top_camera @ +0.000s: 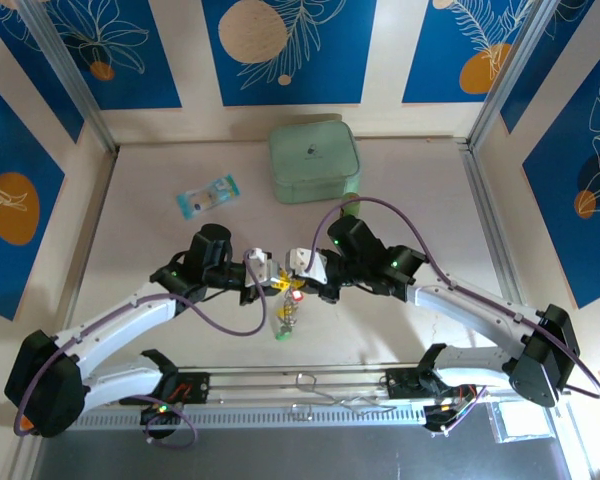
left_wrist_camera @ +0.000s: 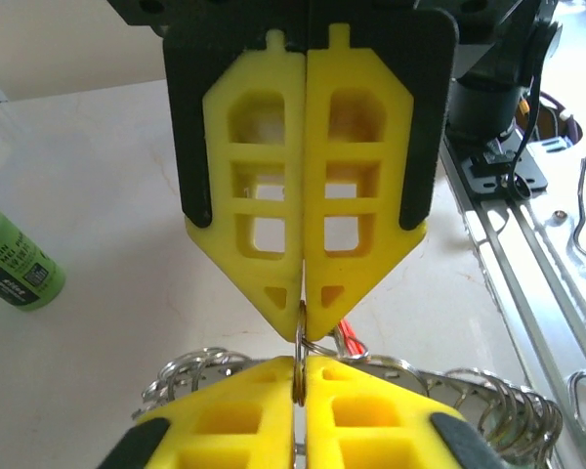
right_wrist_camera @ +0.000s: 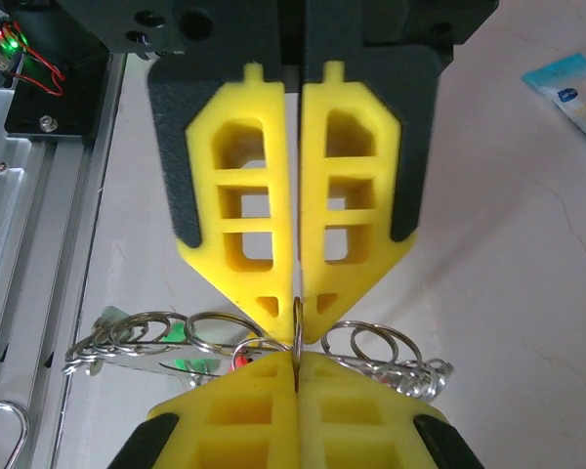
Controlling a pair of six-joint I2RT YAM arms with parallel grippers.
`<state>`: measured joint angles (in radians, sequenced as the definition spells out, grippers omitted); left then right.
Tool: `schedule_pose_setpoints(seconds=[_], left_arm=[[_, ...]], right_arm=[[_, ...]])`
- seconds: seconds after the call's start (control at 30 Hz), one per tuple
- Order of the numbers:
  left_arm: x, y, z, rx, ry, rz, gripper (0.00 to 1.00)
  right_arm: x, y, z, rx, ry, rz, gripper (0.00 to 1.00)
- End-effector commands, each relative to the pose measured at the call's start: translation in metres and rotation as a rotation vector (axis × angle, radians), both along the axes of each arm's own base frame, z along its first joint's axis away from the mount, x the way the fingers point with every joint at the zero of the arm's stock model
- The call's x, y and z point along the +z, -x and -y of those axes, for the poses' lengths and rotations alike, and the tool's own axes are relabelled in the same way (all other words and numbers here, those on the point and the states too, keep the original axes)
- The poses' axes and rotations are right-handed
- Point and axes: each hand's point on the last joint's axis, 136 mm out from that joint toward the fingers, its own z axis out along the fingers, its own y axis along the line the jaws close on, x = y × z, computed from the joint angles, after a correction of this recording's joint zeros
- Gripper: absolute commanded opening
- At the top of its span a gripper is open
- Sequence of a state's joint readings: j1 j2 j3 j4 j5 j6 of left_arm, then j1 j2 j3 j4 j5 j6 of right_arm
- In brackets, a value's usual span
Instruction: Put the keys on the keyring
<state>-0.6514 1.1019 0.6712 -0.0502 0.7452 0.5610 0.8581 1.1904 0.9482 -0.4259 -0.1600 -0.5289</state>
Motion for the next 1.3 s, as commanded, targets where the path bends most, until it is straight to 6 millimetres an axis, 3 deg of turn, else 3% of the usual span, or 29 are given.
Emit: schedule_pose_setpoints(seconds=[0.0,0.03,0.13,0.2,0.33,0.53,0.67,0.83,1.03,1.27], left_arm=[[0.011,0.003,0.005,-0.031,0.027,0.007,0.03],[0.011,0.003,0.005,-0.032,0.030,0.006,0.00],[0.012,0.003,0.005,-0.021,0.052,0.001,0.00],[0.012,0.001,0.006,0.005,0.086,0.000,0.00],[0.015,-0.002,0.006,0.039,0.159,0.017,0.00],[0.014,-0.001,0.007,0.039,0.192,0.005,0.00],[0.013,0.000,0.008,0.034,0.200,-0.007,0.00],[0.014,0.001,0.007,0.030,0.201,-0.008,0.00],[0.015,0.001,0.008,0.023,0.207,-0.007,0.00],[0.023,0.002,0.010,0.006,0.236,0.000,0.00]], right_arm=[[0.021,0.004,-0.009,0.044,-0.064,0.023,0.00],[0.022,0.004,-0.009,0.039,-0.079,0.018,0.00],[0.023,-0.001,-0.002,-0.013,-0.151,-0.009,0.24],[0.021,-0.004,0.006,-0.061,-0.214,-0.054,0.32],[0.013,-0.005,0.017,-0.130,-0.283,-0.133,0.35],[-0.001,0.001,0.016,-0.138,-0.311,-0.211,0.36],[-0.014,-0.001,0.013,-0.143,-0.291,-0.229,0.36],[-0.015,-0.001,0.010,-0.127,-0.291,-0.240,0.31],[-0.016,0.002,0.011,-0.110,-0.279,-0.241,0.13],[-0.022,0.003,0.010,-0.100,-0.265,-0.258,0.00]])
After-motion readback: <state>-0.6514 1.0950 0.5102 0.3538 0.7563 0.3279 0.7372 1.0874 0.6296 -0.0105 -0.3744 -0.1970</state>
